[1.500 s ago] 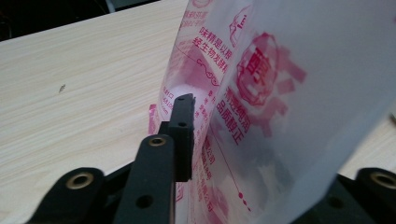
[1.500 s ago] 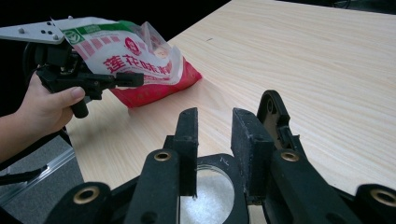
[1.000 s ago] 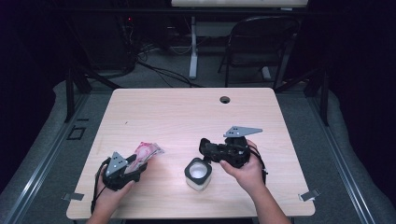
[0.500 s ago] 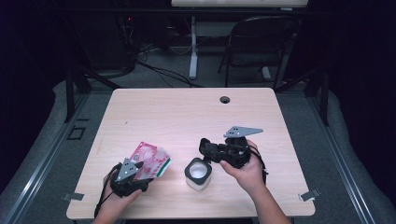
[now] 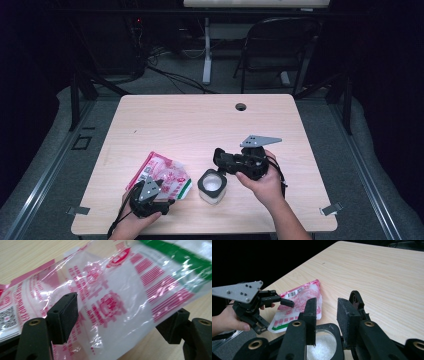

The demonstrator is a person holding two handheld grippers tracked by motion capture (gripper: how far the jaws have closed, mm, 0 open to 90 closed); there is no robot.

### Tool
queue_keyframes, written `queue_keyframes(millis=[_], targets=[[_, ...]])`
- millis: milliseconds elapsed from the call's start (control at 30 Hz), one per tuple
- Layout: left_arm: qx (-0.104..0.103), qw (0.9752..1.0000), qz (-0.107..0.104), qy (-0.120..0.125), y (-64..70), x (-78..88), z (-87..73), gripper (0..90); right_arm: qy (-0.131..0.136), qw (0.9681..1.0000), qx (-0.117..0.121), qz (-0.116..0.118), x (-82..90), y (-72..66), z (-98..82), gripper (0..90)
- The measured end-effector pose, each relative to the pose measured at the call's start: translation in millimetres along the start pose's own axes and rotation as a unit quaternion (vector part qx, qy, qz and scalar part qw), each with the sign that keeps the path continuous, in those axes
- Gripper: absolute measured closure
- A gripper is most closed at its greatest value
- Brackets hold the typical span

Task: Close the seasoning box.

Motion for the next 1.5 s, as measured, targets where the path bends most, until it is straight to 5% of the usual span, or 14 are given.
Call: queue_keyframes(millis=[467, 933, 1267, 1500], targets=[[-0.024, 0.9988, -0.041, 0.003, 28.8, -13.8, 9.9, 26.5, -0.003, 1.0, 0.001, -0.003, -3.0, 0.2, -1.2, 68.7], [-0.026, 0.9971, -0.07, 0.014, 43.0, -19.7, 19.5, 28.3, 0.011, 0.9998, 0.005, -0.017, 9.8, 3.1, 4.0, 68.0], [-0.025, 0.9956, -0.083, 0.036, 45.7, -7.4, 32.1, 29.6, 0.032, 0.9985, -0.022, -0.038, 21.9, 21.5, 5.0, 68.5], [-0.025, 0.9958, -0.07, 0.053, 39.8, 6.9, 38.8, 31.9, 0.018, 0.9976, -0.036, -0.056, 17.5, 33.3, -0.3, 72.8]])
Point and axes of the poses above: each handheld gripper's, and its own axes: x roughly backward along the jaws, z roughly out of its top, y roughly to its right, the point moved 2 cm from there along -x, roughly forward along the jaws, and after that the axes turned 6 degrees about -z, right-handed, at the moved point
